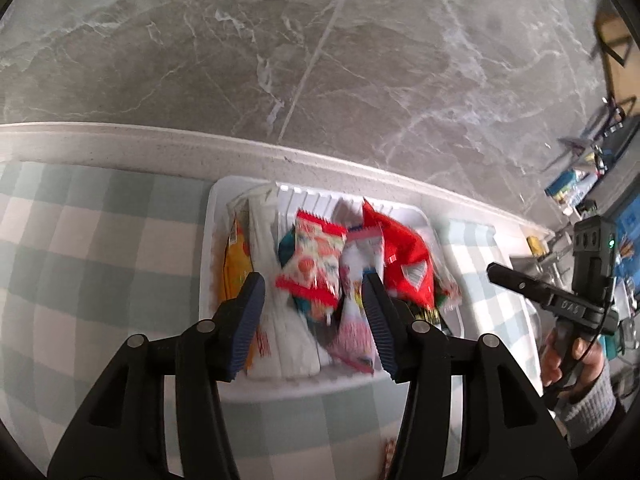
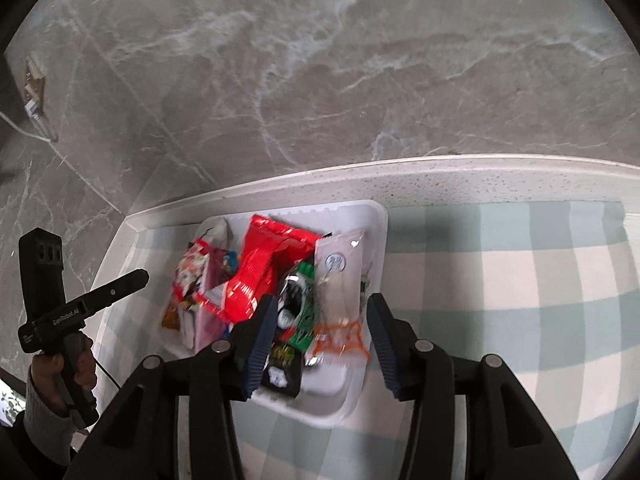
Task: Organize snacks
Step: 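Move both open tools back over the gold packet and heart-print candy, then grasp the gold packet with the right tool while the left tool grasps the heart-print candy, then carry the gold packet and heart-print candy to the white tray and release them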
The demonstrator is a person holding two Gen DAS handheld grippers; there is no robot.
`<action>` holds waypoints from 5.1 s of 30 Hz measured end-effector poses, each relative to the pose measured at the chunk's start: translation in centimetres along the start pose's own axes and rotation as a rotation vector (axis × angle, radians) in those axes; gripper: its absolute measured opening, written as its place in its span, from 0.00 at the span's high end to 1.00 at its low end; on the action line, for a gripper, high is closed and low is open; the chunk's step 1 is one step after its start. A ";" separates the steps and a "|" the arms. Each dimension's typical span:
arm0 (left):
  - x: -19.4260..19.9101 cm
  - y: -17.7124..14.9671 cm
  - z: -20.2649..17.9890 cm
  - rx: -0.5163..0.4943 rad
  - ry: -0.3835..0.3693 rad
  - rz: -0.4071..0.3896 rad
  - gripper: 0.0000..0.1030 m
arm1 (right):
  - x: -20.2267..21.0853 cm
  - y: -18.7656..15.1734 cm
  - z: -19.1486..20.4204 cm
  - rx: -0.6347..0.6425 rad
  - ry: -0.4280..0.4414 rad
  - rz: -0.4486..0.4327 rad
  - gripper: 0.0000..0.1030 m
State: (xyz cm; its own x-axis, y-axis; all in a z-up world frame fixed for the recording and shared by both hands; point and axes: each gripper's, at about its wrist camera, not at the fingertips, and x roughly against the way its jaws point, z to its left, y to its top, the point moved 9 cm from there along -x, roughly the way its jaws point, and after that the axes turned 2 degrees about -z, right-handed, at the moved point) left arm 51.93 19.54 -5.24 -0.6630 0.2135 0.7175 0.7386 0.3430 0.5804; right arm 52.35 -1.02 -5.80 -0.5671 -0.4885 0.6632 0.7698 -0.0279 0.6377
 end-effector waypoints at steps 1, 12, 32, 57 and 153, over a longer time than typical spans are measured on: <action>0.4 -0.5 -0.2 -0.009 0.003 0.002 0.53 | 0.4 -0.3 0.3 0.004 -0.001 -0.002 0.51; 3.4 -8.4 -2.6 -0.076 0.004 0.068 0.53 | 4.9 -8.3 4.8 0.121 -0.017 0.034 0.49; 5.5 -18.6 -5.8 -0.202 0.002 0.176 0.49 | 6.3 -26.1 11.7 0.169 0.023 0.242 0.47; 1.4 -21.3 -10.3 -0.354 -0.053 0.282 0.47 | 4.7 -30.7 14.0 0.281 -0.100 0.301 0.45; 1.9 -8.5 -4.8 -0.155 -0.077 0.118 0.70 | 4.6 -9.9 6.4 0.027 0.011 0.072 0.68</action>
State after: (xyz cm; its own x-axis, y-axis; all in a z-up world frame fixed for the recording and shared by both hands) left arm 44.98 12.59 -7.00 -0.5734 0.3152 0.7562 0.8180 0.1681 0.5501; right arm 40.26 2.59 -6.61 -0.5072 -0.4976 0.7037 0.8002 0.0314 0.5990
